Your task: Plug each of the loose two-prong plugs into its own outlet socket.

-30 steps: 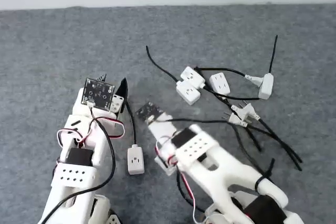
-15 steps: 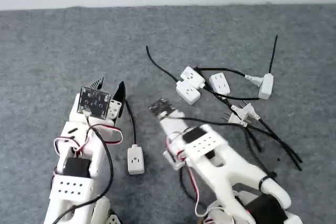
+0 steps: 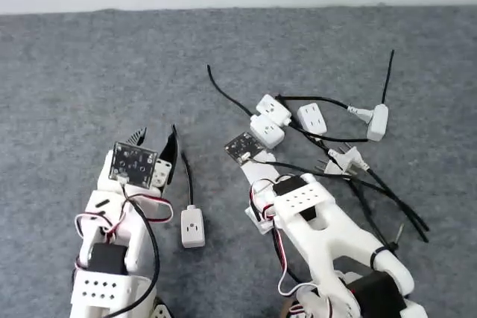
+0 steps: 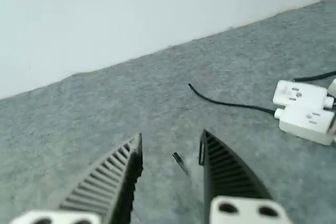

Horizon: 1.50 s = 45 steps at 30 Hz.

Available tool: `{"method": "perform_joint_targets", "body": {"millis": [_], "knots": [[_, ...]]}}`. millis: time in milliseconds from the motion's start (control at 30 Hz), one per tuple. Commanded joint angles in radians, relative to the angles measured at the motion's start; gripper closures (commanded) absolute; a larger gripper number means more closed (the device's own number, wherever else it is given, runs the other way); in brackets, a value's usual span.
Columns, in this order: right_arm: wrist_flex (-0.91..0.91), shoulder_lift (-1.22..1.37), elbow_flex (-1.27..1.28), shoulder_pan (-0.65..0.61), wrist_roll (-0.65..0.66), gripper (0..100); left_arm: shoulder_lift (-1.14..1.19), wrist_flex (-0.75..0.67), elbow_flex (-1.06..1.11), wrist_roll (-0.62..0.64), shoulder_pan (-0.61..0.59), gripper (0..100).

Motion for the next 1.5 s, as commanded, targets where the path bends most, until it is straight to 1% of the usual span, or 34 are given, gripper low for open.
{"method": "perform_joint_targets", "body": {"millis": [0,67,133,233,367,500,600,667,767,833,900,1100,1267,1467], "knots": [[0.005,0.013,-0.031,0.022,0.089,99.0,-0.023,-0.069,0.016,0.002,0.008,83],[0.062,0.012,-0.107,0.076,0.137,99.0,-0.008,-0.071,0.016,0.003,0.026,83],[0.157,0.012,-0.219,0.119,0.172,99.0,0.000,-0.071,0.015,0.003,0.049,83],[0.320,0.012,-0.414,0.131,0.233,99.0,0.002,-0.044,-0.012,0.003,0.066,83],[0.507,0.012,-0.681,0.102,0.264,99.0,0.002,0.064,-0.117,0.008,0.060,83],[0.657,0.015,-0.925,0.051,0.264,99.0,0.000,0.144,-0.182,0.011,0.100,83],[0.754,0.024,-1.037,0.019,0.262,99.0,-0.048,0.238,-0.263,0.051,0.115,83],[0.792,0.012,-1.043,-0.008,0.262,99.0,-0.127,0.313,-0.305,0.063,0.140,83],[0.826,-0.015,-1.039,-0.058,0.259,99.0,-0.288,0.422,-0.308,0.057,0.227,83],[0.832,-0.045,-1.039,-0.087,0.238,99.0,-0.390,0.451,-0.274,0.017,0.265,83],[0.832,-0.081,-1.034,-0.117,0.216,99.0,-0.454,0.450,-0.229,-0.008,0.269,83],[0.797,-0.185,-0.870,-0.232,0.210,99.0,-0.408,0.445,-0.203,-0.017,0.267,83],[0.750,-0.294,-0.764,-0.234,0.210,99.0,-0.408,0.396,-0.145,-0.017,0.267,83],[0.750,-0.406,-0.738,-0.232,0.210,99.0,-0.408,0.351,-0.082,-0.017,0.273,83]]}}
